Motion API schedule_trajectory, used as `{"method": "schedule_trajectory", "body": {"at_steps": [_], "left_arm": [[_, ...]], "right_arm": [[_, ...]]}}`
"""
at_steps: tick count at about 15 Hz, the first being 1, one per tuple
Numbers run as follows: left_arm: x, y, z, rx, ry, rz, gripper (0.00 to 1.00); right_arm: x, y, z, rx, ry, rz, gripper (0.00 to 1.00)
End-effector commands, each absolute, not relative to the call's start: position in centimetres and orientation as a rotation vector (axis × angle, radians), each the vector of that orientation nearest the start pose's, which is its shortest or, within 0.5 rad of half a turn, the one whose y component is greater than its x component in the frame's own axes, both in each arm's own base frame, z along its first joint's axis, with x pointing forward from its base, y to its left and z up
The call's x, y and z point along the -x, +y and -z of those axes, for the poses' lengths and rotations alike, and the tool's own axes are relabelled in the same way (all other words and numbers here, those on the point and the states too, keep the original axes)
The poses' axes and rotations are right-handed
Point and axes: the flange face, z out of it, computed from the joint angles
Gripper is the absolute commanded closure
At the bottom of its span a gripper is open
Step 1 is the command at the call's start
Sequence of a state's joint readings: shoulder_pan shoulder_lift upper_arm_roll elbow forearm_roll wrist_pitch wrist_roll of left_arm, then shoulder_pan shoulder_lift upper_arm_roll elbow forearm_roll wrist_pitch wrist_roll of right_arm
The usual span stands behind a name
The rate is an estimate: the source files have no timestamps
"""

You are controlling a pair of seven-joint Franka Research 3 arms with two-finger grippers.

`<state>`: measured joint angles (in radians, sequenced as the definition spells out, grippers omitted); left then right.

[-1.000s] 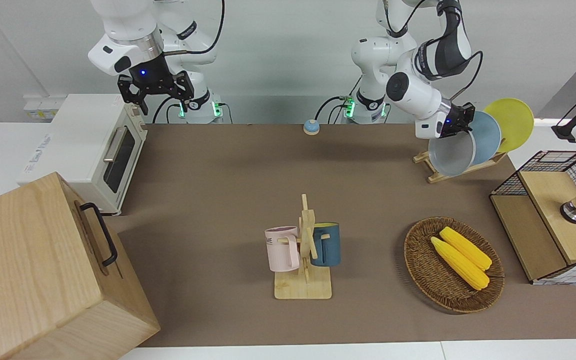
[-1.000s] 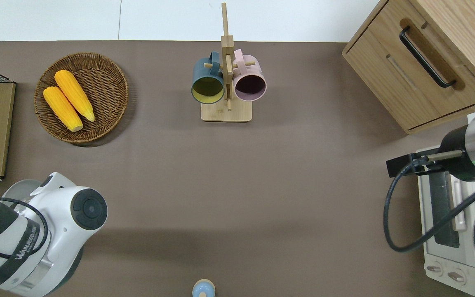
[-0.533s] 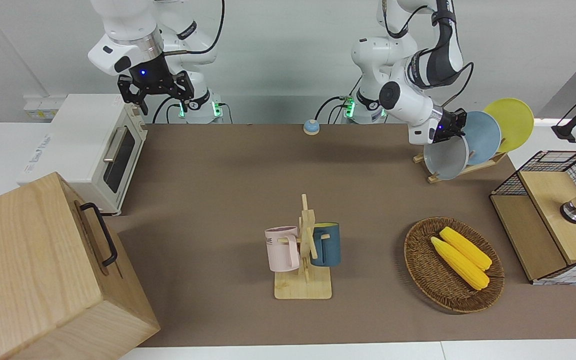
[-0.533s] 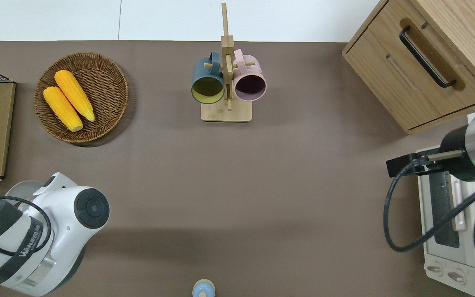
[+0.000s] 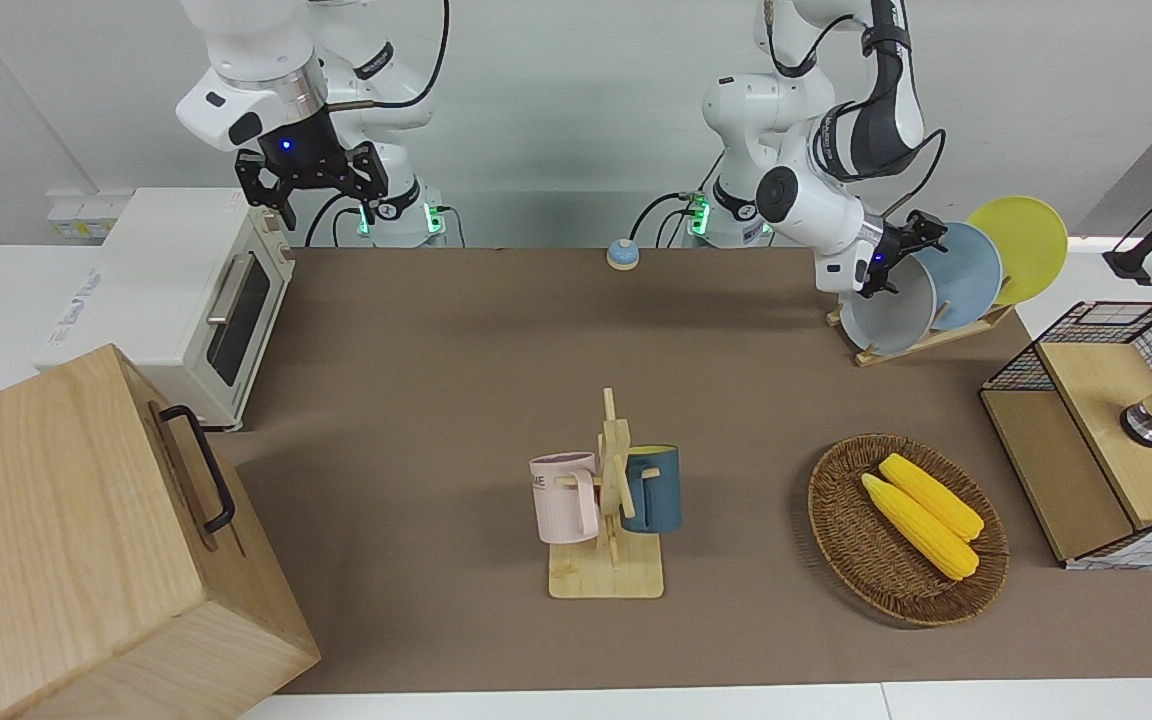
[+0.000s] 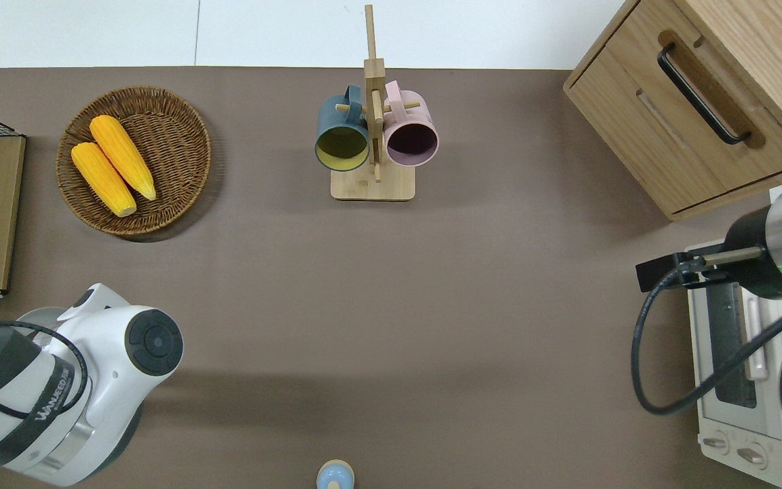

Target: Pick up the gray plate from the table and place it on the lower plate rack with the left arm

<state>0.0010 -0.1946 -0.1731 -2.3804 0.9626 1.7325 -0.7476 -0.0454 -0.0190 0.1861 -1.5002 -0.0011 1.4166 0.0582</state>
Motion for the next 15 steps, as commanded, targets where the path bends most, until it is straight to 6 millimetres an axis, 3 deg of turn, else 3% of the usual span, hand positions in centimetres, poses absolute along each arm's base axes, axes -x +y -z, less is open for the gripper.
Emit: {"method": "schedule_trajectory", "body": {"at_steps": [1,3,6,9,13,15], "left_arm": [[-46.7,-1.2,-41.3,2.163,-0.237,0.043,0.00],[-48.7,-3.8,-43.0,2.305,-0.335,0.036,0.00],[-51.4,-6.4,-47.5,2.509,-0.495,0.059,0.00],[-52.7,-8.9,-51.3,2.697,-0.582,0.008,0.01],[-52.6,-11.8,-56.6,2.952,-0.325,-0.001,0.01],[-52.6,-11.6,-59.3,3.061,-0.225,-0.034,0.01]], "right_arm": [[-52.5,7.5,-65.7,3.139,-0.127,-0.109,0.013],[-52.5,7.5,-65.7,3.139,-0.127,-0.109,0.011],[-52.5,7.5,-65.7,3.139,-0.127,-0.109,0.011],[-52.5,7.5,-65.7,3.139,-0.127,-0.109,0.011],[-52.5,7.5,-65.7,3.139,-0.127,-0.109,0.011],[-52.5,7.5,-65.7,3.139,-0.127,-0.109,0.013]]}}
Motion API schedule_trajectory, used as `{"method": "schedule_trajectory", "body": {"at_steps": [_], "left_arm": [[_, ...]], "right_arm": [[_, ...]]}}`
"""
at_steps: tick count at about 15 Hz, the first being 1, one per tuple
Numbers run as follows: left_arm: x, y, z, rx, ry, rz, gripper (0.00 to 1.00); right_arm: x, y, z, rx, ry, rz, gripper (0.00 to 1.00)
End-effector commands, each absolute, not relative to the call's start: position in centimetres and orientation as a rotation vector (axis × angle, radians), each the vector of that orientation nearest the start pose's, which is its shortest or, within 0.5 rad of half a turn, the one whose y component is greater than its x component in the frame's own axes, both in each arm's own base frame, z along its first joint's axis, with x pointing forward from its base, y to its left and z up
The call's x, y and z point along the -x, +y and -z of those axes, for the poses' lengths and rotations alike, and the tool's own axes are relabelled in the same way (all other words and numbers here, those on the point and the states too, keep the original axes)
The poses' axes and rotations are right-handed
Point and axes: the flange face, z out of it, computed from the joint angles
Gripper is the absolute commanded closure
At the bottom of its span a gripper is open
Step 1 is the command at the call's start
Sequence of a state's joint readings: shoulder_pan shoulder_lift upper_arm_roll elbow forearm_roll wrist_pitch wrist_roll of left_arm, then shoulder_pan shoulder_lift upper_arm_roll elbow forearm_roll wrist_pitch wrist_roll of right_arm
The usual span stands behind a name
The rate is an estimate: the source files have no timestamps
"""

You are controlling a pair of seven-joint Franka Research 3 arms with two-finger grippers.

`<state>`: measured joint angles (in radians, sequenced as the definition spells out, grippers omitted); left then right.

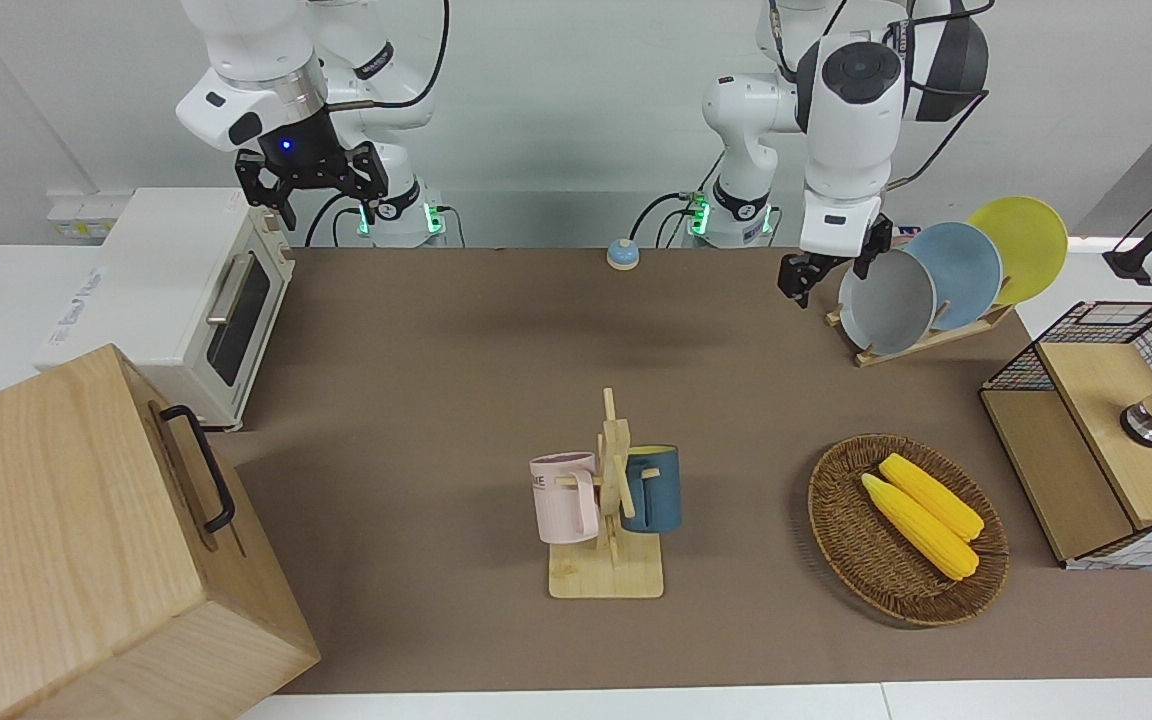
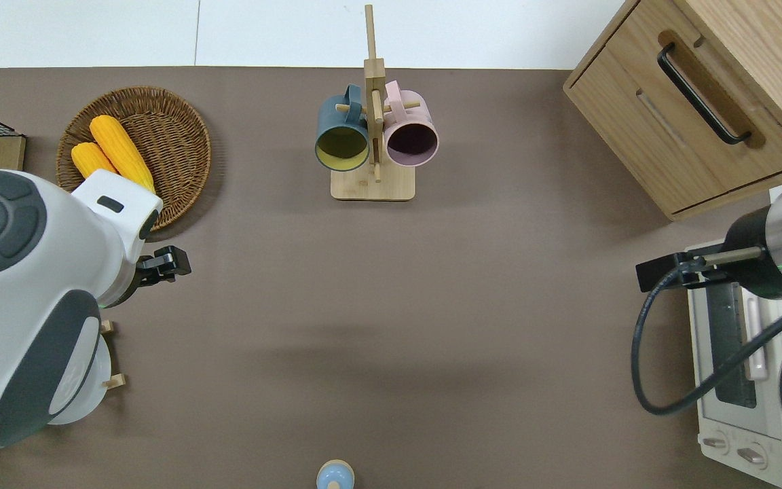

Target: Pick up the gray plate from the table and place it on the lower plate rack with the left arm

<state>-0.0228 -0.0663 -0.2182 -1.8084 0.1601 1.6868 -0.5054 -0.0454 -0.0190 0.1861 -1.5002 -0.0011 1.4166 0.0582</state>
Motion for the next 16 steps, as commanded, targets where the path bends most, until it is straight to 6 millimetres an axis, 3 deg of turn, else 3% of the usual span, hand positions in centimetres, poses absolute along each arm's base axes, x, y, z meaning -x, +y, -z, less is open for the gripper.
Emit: {"method": "schedule_trajectory", "body": {"at_steps": [1,4,8,16], "left_arm": [[-52.5,-11.3,-60.0,3.090,-0.135,-0.048,0.01],[-52.2,-10.9,-61.5,3.097,0.053,-0.061,0.01],[-51.9,-8.5,-62.8,3.145,0.263,-0.051,0.01],[-51.2,-8.6,-63.7,3.159,0.261,-0.048,0.00]], "right_arm": [[-52.5,7.5,-65.7,3.139,-0.127,-0.109,0.011],[-52.5,7.5,-65.7,3.139,-0.127,-0.109,0.013],[-52.5,7.5,-65.7,3.139,-0.127,-0.109,0.013],[-52.5,7.5,-65.7,3.139,-0.127,-0.109,0.011]]}}
